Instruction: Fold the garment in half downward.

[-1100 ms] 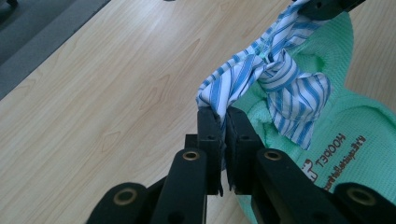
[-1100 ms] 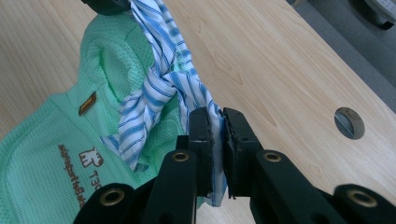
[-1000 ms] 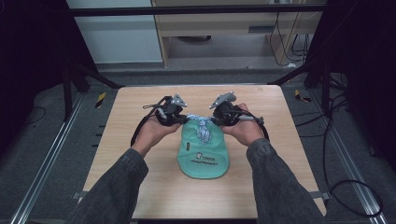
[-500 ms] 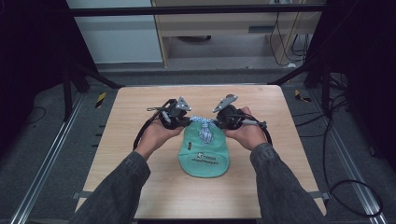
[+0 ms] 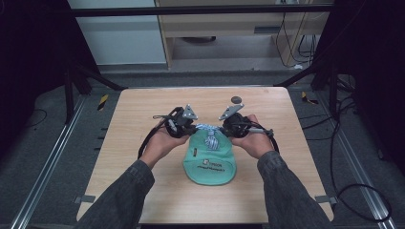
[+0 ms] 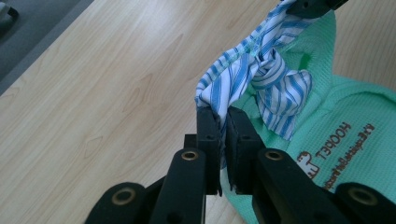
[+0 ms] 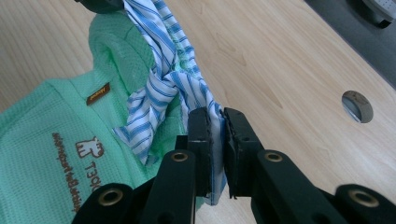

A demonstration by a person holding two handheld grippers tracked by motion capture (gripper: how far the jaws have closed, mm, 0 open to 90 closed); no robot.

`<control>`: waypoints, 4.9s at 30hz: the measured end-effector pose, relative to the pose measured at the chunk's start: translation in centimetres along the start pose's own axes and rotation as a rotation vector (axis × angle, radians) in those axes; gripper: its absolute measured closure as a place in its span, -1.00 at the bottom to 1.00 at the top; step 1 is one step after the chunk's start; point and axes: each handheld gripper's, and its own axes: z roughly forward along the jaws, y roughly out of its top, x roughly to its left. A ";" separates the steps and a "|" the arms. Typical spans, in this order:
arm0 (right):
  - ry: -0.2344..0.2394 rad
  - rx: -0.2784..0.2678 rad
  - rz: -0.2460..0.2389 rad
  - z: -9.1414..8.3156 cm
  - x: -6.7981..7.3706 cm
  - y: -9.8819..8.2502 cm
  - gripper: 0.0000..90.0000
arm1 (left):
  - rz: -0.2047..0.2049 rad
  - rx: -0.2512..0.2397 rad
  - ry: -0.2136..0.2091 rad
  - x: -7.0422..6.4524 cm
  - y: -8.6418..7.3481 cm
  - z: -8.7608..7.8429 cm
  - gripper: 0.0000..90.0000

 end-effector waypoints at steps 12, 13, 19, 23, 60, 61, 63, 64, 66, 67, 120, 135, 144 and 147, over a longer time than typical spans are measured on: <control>0.017 0.009 0.002 0.7 1.2 -1.5 0.82 | 0.001 0.009 -0.012 -0.8 -1.2 0.6 0.88; 0.016 0.007 0.000 0.6 1.1 -1.4 0.82 | -0.002 0.003 -0.009 -0.7 -1.1 0.6 0.89; -0.004 -0.009 0.000 0.0 0.5 -0.3 0.81 | -0.010 -0.013 0.003 0.2 -0.1 -0.2 0.89; -0.020 -0.027 0.011 -0.6 -0.5 0.5 0.81 | -0.004 -0.034 0.017 0.6 0.8 -0.9 0.89; 0.023 -0.040 -0.055 -1.6 4.4 -3.4 0.77 | 0.047 -0.044 -0.056 -4.4 -3.8 -0.4 0.82; 0.026 -0.039 -0.058 -1.6 4.6 -3.6 0.77 | 0.050 -0.045 -0.060 -4.6 -4.0 -0.4 0.82; 0.029 -0.034 -0.061 -1.7 4.8 -3.7 0.77 | 0.047 -0.047 -0.065 -4.8 -4.2 -0.3 0.82; 0.031 -0.036 -0.065 -1.7 4.8 -3.8 0.77 | 0.044 -0.049 -0.068 -4.9 -4.3 -0.3 0.82; 0.035 -0.035 -0.065 -1.8 5.0 -4.0 0.77 | 0.044 -0.049 -0.074 -5.1 -4.5 -0.2 0.81; 0.039 -0.032 -0.066 -1.8 5.1 -4.0 0.78 | 0.047 -0.046 -0.076 -5.2 -4.5 -0.2 0.80; 0.105 0.011 -0.075 -1.0 7.4 -7.3 0.77 | 0.028 -0.006 -0.145 -7.3 -7.8 0.9 0.86; 0.118 0.020 -0.070 -0.8 7.9 -8.2 0.77 | 0.019 0.001 -0.160 -7.7 -8.6 1.5 0.86; 0.125 0.025 -0.068 -0.5 8.1 -8.6 0.77 | 0.016 0.005 -0.167 -7.9 -8.8 1.7 0.88; 0.128 0.030 -0.064 -0.5 8.2 -8.8 0.77 | 0.015 0.004 -0.168 -8.0 -8.9 1.7 0.88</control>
